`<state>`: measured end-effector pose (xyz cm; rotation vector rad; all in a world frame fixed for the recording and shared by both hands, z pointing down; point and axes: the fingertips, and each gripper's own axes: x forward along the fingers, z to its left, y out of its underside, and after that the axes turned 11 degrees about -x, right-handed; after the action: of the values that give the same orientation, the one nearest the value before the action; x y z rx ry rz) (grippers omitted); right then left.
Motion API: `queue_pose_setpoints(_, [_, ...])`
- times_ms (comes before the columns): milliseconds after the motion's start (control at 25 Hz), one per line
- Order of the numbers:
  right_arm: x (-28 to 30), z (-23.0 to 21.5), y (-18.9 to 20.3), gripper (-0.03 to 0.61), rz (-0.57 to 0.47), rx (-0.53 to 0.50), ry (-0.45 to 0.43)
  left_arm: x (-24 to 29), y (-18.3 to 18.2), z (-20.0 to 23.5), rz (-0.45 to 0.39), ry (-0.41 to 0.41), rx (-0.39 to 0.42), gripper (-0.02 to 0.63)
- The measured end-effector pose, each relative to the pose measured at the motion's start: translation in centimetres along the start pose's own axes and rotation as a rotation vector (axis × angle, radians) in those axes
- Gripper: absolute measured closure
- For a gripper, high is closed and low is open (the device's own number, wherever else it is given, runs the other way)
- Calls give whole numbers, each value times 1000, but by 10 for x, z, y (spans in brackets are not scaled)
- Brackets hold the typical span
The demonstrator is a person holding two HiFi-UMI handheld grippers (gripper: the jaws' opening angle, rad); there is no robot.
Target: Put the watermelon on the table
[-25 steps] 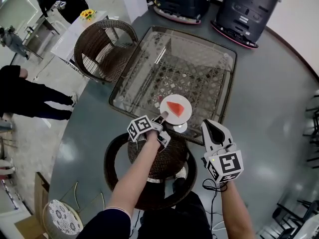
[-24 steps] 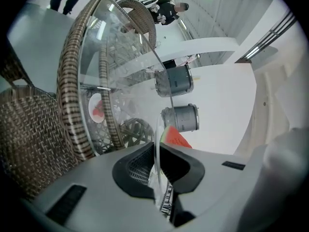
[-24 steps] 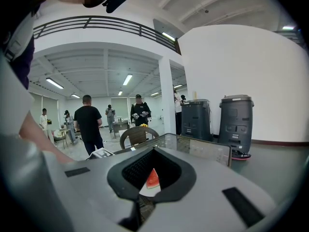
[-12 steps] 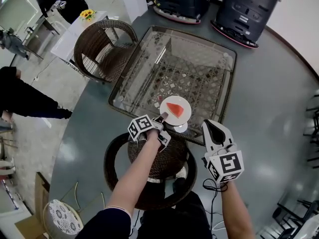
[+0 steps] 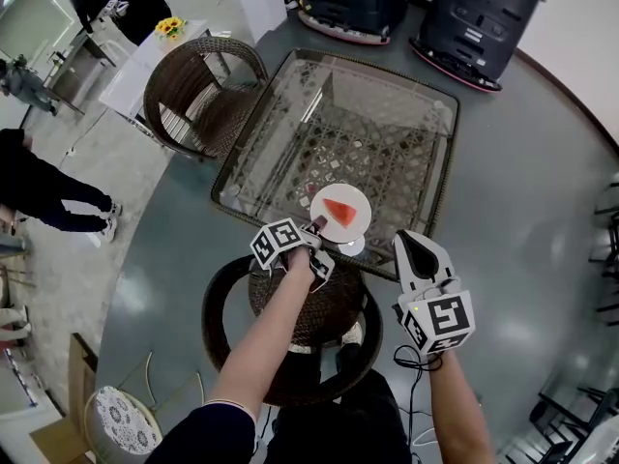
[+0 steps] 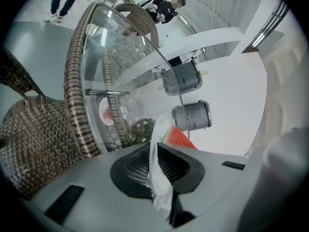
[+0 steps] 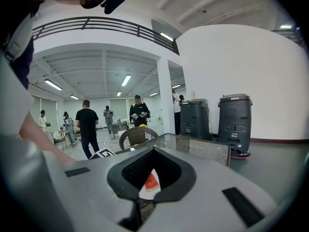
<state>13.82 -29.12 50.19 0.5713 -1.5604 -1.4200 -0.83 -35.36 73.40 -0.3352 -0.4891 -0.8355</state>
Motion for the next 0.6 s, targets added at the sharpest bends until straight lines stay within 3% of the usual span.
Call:
queue_pose_setpoints(280, [-2, -3, 1, 577, 1, 7, 2, 0, 1, -3, -49, -65, 128, 590])
queue_pose_setpoints(600, [-7, -4, 3, 577, -2, 10, 6, -1, 1, -7, -96, -93, 245, 486])
